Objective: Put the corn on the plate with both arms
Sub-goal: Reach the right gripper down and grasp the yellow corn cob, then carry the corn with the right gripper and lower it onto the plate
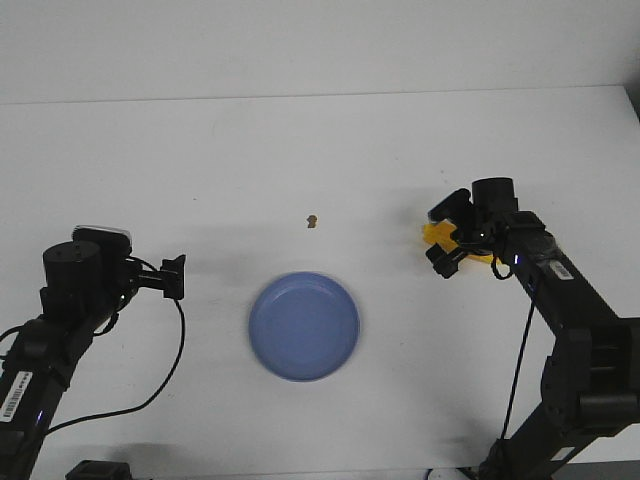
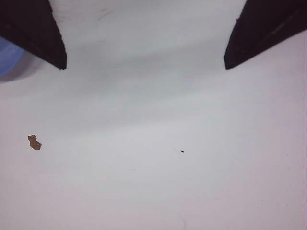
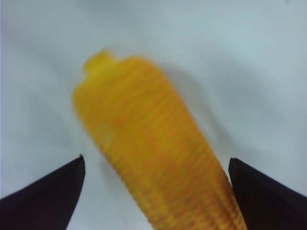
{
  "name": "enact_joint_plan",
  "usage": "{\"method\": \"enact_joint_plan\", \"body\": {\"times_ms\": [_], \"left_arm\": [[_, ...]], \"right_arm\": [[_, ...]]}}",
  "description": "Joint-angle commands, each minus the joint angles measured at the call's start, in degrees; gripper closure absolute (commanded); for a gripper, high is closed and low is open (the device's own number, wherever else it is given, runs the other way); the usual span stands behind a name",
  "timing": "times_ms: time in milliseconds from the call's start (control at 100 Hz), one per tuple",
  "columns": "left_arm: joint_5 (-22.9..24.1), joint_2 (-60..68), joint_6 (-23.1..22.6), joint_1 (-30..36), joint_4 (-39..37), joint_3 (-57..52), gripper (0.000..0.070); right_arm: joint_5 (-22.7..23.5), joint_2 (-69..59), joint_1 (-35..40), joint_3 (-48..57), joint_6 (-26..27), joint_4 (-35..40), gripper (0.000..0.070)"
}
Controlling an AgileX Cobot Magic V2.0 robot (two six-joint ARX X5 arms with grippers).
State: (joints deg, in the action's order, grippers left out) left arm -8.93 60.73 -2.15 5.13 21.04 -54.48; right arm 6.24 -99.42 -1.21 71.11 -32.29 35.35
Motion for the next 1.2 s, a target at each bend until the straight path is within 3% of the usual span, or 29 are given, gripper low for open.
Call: {"method": "enact_joint_plan", "body": {"times_ms": [0, 30, 90, 150, 260, 450, 600, 840, 930, 1030, 1090, 1190], "left_arm": [[-0.15, 0.55, 0.24, 0.09, -0.31, -0.55, 0.0], [-0.15, 0.55, 0.24, 0.09, -0.31, -0.55, 0.0], [-0.15, 0.55, 0.24, 0.09, -0.31, -0.55, 0.0], [-0.15, 0.55, 0.24, 0.09, -0.31, -0.55, 0.0], [-0.13, 0.55, 0.24, 0.09, -0.31, -0.55, 0.0], [-0.13, 0.55, 0.24, 0.09, -0.33, -0.55, 0.0], [-0.13, 0.55, 0.22, 0.09, -0.33, -0.55, 0.0], [-0.13, 0.55, 0.24, 0.09, -0.33, -0.55, 0.0], [-0.13, 0.55, 0.24, 0.09, -0.37, -0.55, 0.0], [-0.13, 0.55, 0.24, 0.09, -0.39, -0.55, 0.0], [-0.13, 0.55, 0.24, 0.09, -0.39, -0.55, 0.0], [-0.13, 0.55, 0.24, 0.09, -0.35, -0.55, 0.0]], "right_arm": [[0.35, -1.4, 0.11, 0.98, 1.01, -0.26, 0.0214], [0.33, -1.4, 0.11, 0.98, 1.03, -0.22, 0.0336], [0.39, -1.36, 0.11, 0.98, 1.22, 0.15, 0.0505], [0.42, -1.29, 0.11, 0.98, 2.32, 0.92, 0.0581], [1.95, -0.46, 0.13, 1.01, 5.95, 2.36, 0.0581], [16.48, 4.74, 3.26, 1.01, 11.32, 5.01, 0.0581], [20.9, 9.55, 11.15, 1.01, 14.4, 7.1, 0.0568], [20.17, 9.99, 27.21, 1.01, 14.56, 9.88, 0.0556], [14.97, 9.05, 32.68, 0.98, 14.67, 9.22, 0.0554], [8.11, 7.56, 37.05, 0.98, 15.1, 7.58, 0.0471], [7.43, 6.6, 38.49, 0.98, 15.74, 6.58, 0.0417], [7.54, 5.14, 39.98, 0.98, 16.28, 5.42, 0.0412]]}}
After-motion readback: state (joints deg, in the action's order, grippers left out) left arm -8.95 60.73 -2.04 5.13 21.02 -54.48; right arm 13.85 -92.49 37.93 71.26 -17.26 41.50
